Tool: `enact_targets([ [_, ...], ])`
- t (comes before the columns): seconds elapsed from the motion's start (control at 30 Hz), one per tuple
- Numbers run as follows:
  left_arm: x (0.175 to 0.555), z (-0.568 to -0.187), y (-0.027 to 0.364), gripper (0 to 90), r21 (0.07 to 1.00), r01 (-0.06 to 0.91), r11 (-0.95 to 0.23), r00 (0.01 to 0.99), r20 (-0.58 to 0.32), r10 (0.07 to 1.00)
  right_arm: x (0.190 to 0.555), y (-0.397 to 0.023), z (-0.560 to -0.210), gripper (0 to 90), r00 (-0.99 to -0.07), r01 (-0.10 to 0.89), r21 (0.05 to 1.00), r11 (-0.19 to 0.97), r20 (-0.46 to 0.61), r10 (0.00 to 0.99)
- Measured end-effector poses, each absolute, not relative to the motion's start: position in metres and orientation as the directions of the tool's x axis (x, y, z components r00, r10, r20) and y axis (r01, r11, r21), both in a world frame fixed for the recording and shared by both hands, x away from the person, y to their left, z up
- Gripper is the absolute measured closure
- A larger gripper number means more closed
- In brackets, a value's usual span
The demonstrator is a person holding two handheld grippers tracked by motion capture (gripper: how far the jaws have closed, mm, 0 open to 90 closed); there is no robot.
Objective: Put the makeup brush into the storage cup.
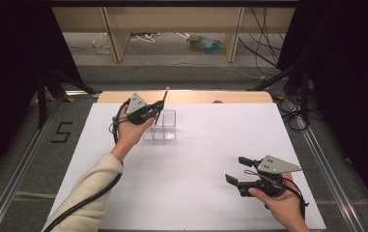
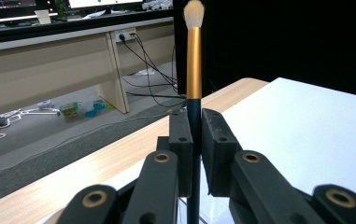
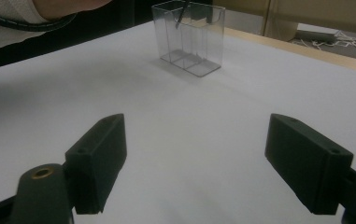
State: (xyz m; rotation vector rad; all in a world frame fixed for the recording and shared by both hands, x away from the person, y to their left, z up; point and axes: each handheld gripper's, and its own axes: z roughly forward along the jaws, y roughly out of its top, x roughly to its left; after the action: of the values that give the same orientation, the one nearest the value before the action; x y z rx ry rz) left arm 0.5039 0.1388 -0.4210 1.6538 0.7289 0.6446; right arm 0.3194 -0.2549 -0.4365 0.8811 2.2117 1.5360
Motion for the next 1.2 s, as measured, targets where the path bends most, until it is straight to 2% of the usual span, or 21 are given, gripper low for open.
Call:
enact_targets([
  [0.17, 0.5037, -0.4213, 0.1388, 83.0, 0.981, 0.126, -0.146, 0.655, 0.029, 0.755, 0.3199, -0.2563, -0.4358, 21.8, -0.761, 0.291, 0.922, 0.253, 0.063, 0.646],
  [0.23, 0.5036, -0.4213, 0.139, 83.0, 0.981, 0.127, -0.146, 0.655, 0.028, 0.755, 0.3194, -0.2549, -0.4365, 21.9, -0.764, 0.31, 0.921, 0.237, 0.093, 0.638],
  [0.3, 0.5034, -0.4213, 0.139, 83.0, 0.981, 0.126, -0.147, 0.655, 0.028, 0.755, 0.3198, -0.2562, -0.4358, 21.8, -0.761, 0.292, 0.922, 0.254, 0.063, 0.646],
  [0.67, 0.5026, -0.4225, 0.1403, 83.0, 0.979, 0.132, -0.157, 0.654, 0.033, 0.756, 0.3196, -0.2566, -0.4355, 21.8, -0.761, 0.293, 0.921, 0.255, 0.064, 0.645],
  [0.7, 0.5027, -0.4227, 0.1404, 83.0, 0.979, 0.133, -0.155, 0.654, 0.031, 0.756, 0.3183, -0.2574, -0.4342, 21.8, -0.759, 0.318, 0.909, 0.269, 0.073, 0.647],
  [1.2, 0.5021, -0.4248, 0.1426, 83.0, 0.977, 0.142, -0.156, 0.65, 0.027, 0.76, 0.3195, -0.2565, -0.4354, 21.8, -0.761, 0.293, 0.921, 0.255, 0.063, 0.645],
])
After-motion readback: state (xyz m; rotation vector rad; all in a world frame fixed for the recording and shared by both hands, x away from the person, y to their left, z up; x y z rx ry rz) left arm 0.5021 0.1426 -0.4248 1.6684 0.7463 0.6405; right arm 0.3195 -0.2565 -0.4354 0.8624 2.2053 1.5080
